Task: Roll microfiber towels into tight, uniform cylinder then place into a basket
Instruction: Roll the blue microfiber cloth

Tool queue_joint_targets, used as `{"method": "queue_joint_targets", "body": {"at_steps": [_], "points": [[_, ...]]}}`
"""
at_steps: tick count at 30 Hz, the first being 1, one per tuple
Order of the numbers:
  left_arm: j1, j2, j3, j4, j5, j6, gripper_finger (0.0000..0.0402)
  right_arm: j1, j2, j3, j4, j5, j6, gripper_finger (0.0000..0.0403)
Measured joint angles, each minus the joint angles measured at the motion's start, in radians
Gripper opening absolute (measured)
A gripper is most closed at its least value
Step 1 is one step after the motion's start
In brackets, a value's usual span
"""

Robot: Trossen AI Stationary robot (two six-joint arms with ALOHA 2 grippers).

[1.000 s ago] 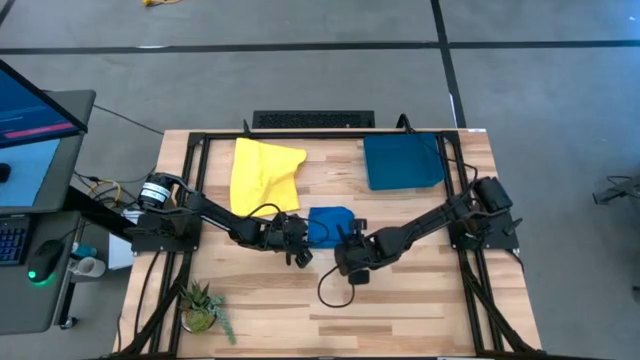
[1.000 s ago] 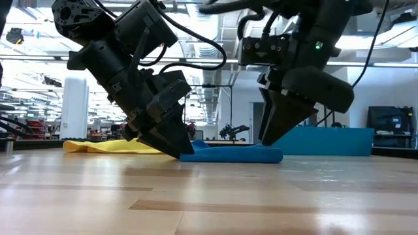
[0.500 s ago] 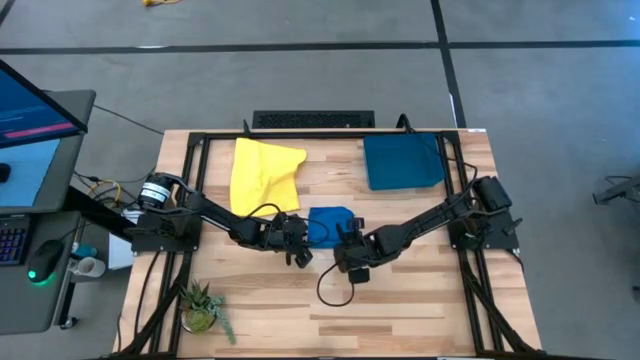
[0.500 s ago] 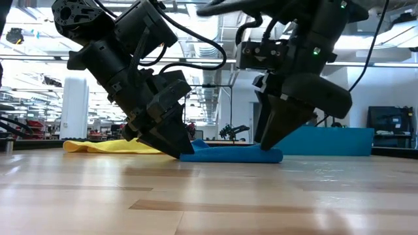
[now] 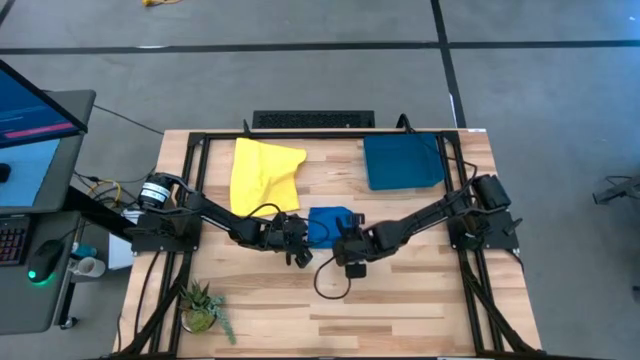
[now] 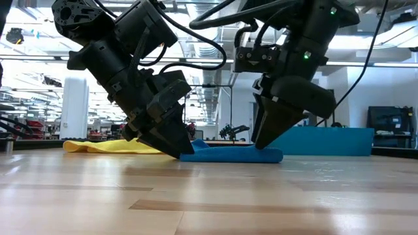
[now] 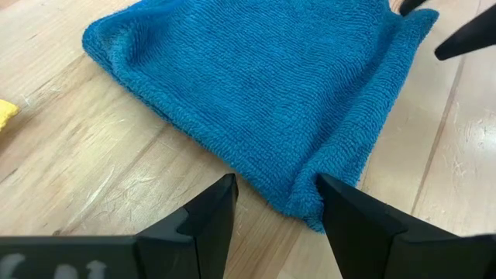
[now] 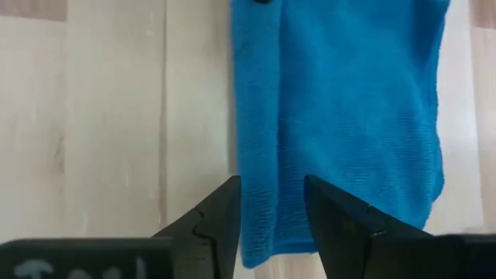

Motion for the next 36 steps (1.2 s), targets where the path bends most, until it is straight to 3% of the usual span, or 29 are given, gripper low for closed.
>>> {"method": "queue_joint_targets", "body": {"at_steps": [16,21,33,36], "points": [[0.000,0.000,0.000,0.000,0.001,0.000,0.0178,-0.001,0.000,-0.076,0.079,0.000,0.053,0.0152],[0.000,0.000,-0.001,0.000,0.003,0.061,0.0178,-0.011,0.000,-0.076,0.078,-0.001,0.080,0.0141],[-0.034,0.002,-0.004,0.035,-0.054,0.229,0.0178,-0.078,-0.002,-0.073,0.073,-0.162,0.159,0.0016],[-0.060,-0.006,-0.004,0.031,-0.105,0.282,0.0178,-0.093,-0.002,-0.072,0.076,-0.189,0.167,0.0014]]}}
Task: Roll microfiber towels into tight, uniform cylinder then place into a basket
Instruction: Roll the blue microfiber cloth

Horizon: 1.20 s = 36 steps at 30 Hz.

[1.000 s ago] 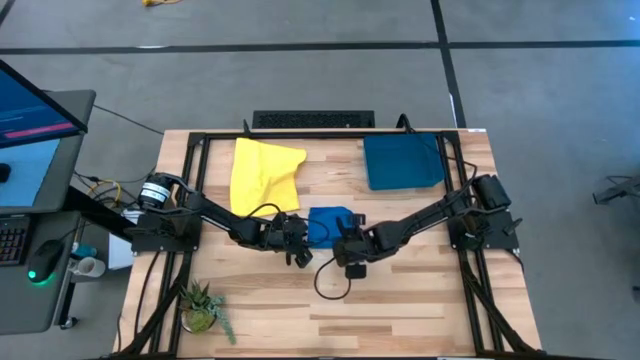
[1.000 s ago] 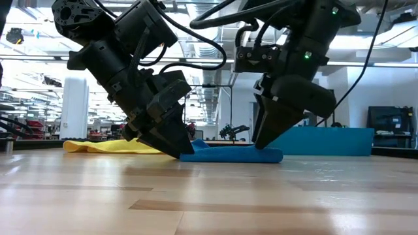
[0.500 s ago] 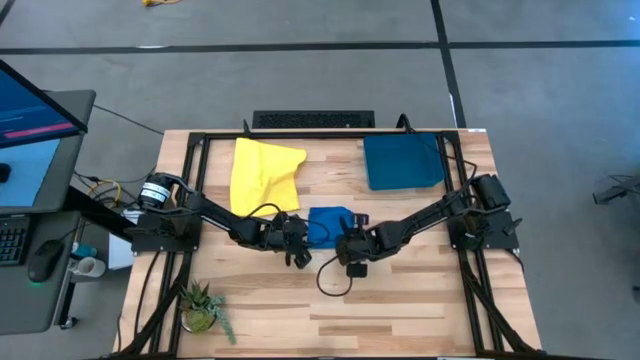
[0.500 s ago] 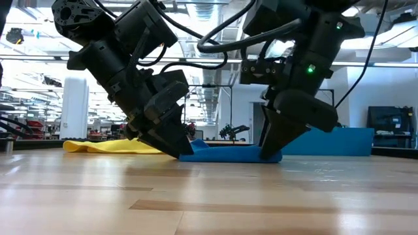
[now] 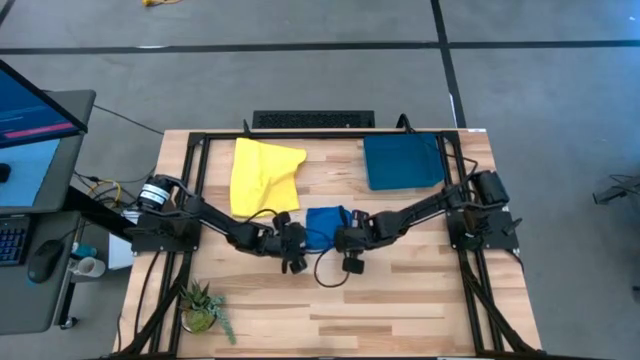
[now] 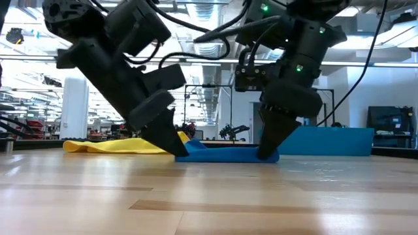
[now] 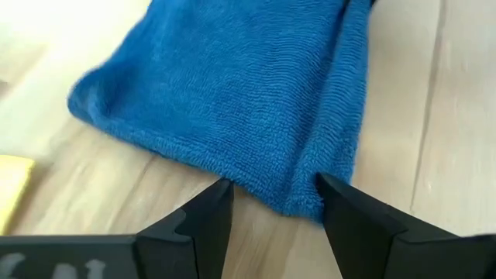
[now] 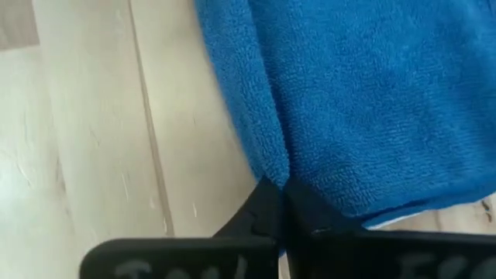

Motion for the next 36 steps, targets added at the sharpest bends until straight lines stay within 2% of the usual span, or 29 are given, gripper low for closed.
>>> {"method": "queue_joint_targets", "body": {"at_steps": [4,8,11,17,22,25,31,36], "points": [[-0.053,-0.034,-0.001,-0.017,-0.083,0.083,0.0178,-0.030,-0.001,0.001,-0.003,-0.063,0.016,0.0025],[-0.117,-0.072,0.000,-0.020,-0.163,0.180,0.0178,-0.063,-0.002,0.000,0.005,-0.150,0.017,0.0011],[-0.155,-0.081,0.000,-0.013,-0.185,0.290,0.0178,-0.093,-0.002,0.000,0.010,-0.225,0.017,0.0007],[-0.177,-0.075,0.002,0.008,-0.187,0.406,0.0178,-0.162,0.002,-0.002,0.014,-0.405,0.052,0.0022],[-0.164,-0.075,0.002,0.011,-0.181,0.491,0.0178,-0.227,0.006,-0.006,0.011,-0.575,0.118,0.0010],[-0.161,-0.075,0.002,0.041,-0.175,0.553,0.0178,-0.259,0.006,-0.006,0.018,-0.628,0.169,0.0012],[-0.157,-0.073,0.002,0.093,-0.093,0.671,0.0177,-0.299,0.006,-0.006,0.025,-0.703,0.227,0.0015],[-0.128,-0.008,0.004,0.156,-0.083,0.750,0.0177,-0.305,0.006,-0.005,0.040,-0.740,0.278,0.0009]]}}
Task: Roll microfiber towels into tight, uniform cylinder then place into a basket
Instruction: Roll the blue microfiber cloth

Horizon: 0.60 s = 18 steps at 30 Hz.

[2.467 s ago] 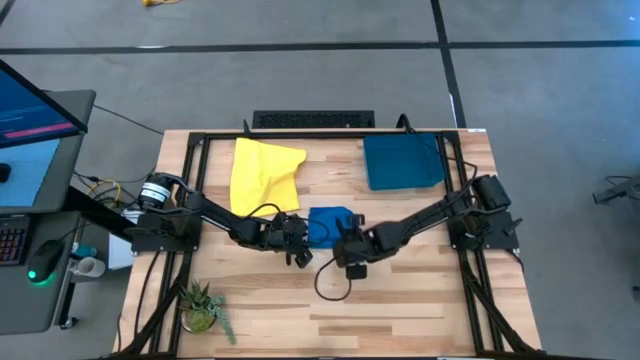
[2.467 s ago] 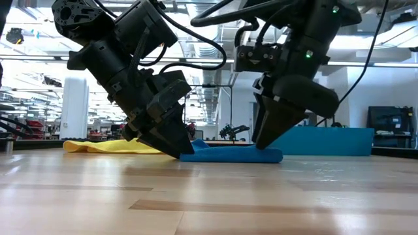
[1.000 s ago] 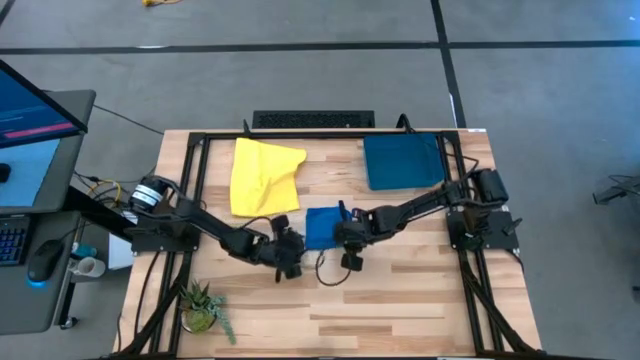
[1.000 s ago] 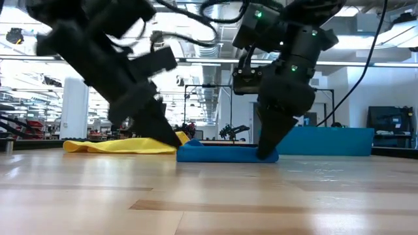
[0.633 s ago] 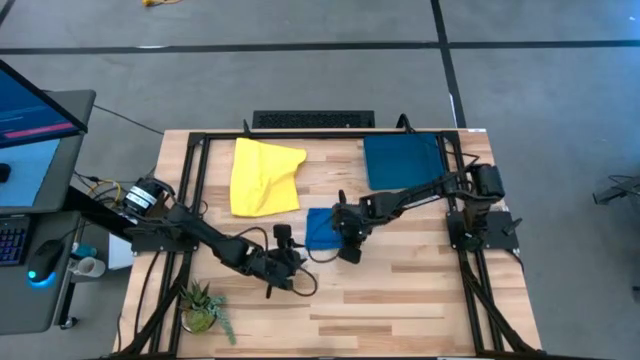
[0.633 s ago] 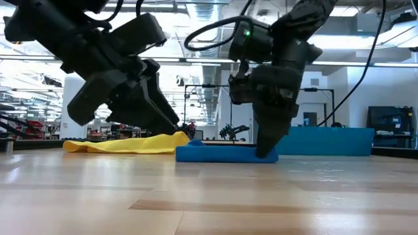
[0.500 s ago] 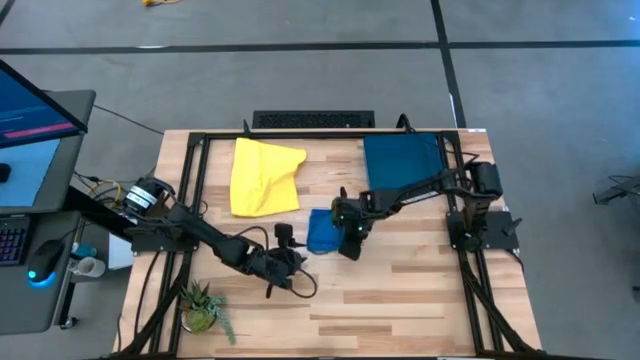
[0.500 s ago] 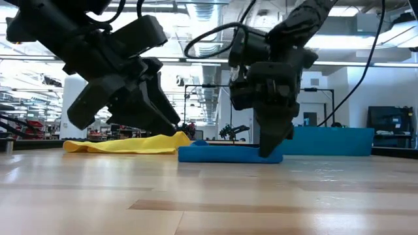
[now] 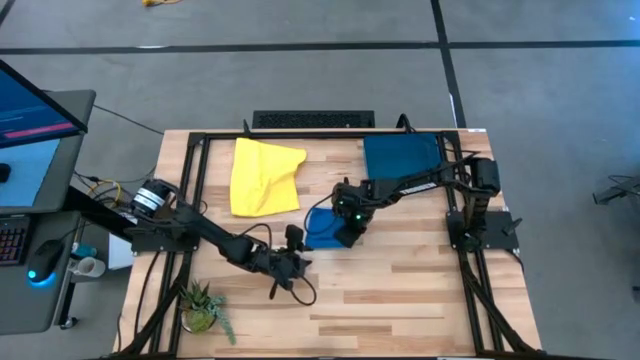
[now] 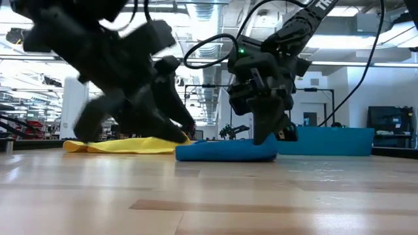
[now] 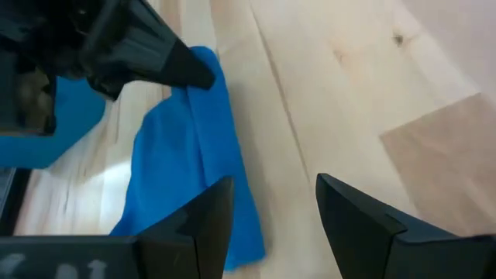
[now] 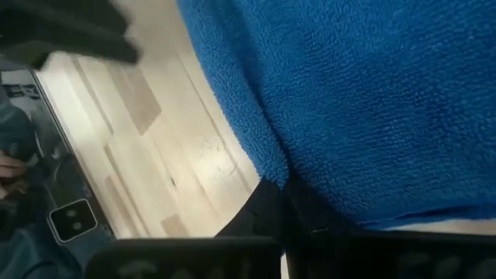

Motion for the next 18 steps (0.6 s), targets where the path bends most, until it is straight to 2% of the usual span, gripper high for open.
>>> {"method": "queue_joint_targets", "body": {"at_steps": [6,18], "points": [[0.039,0.102,0.002,0.123,-0.097,0.012,0.0177,0.009,0.000,0.000,-0.017,0.008,0.006,0.0014],[0.061,0.126,0.004,0.141,-0.044,-0.025,0.0177,0.014,-0.002,0.001,-0.015,0.010,0.001,0.0013]]}}
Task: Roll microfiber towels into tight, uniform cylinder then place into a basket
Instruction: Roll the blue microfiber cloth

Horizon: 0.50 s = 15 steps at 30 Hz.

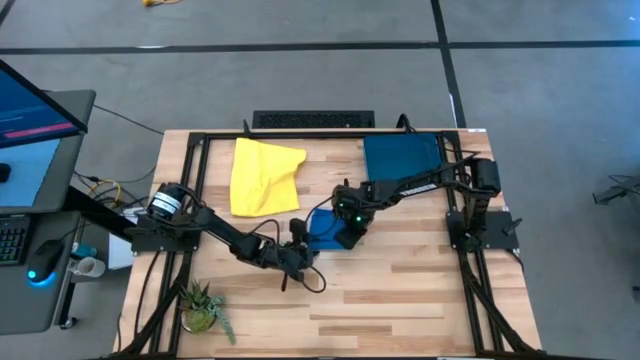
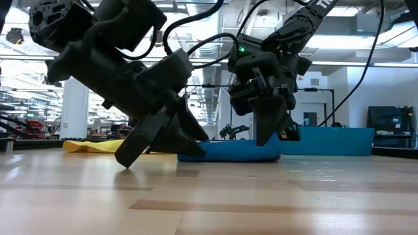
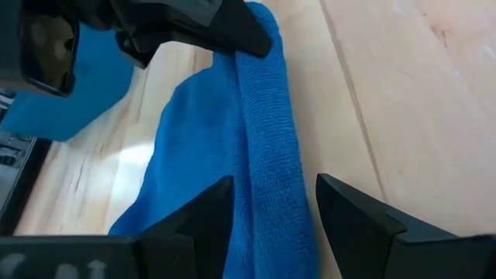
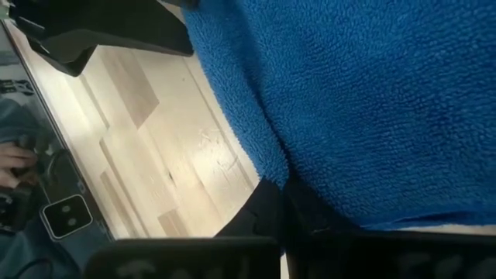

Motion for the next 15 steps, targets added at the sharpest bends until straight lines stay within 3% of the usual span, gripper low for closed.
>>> {"method": "queue_joint_targets", "body": {"at_steps": [7,15], "points": [[0.065,0.000,-0.001,-0.036,0.147,-0.015,0.0147,0.000,0.000,0.000,0.000,0.002,-0.002,0.0015],[0.081,-0.001,-0.002,-0.045,0.197,-0.053,0.0071,0.000,-0.001,0.001,-0.001,0.002,-0.002,0.0011]]}}
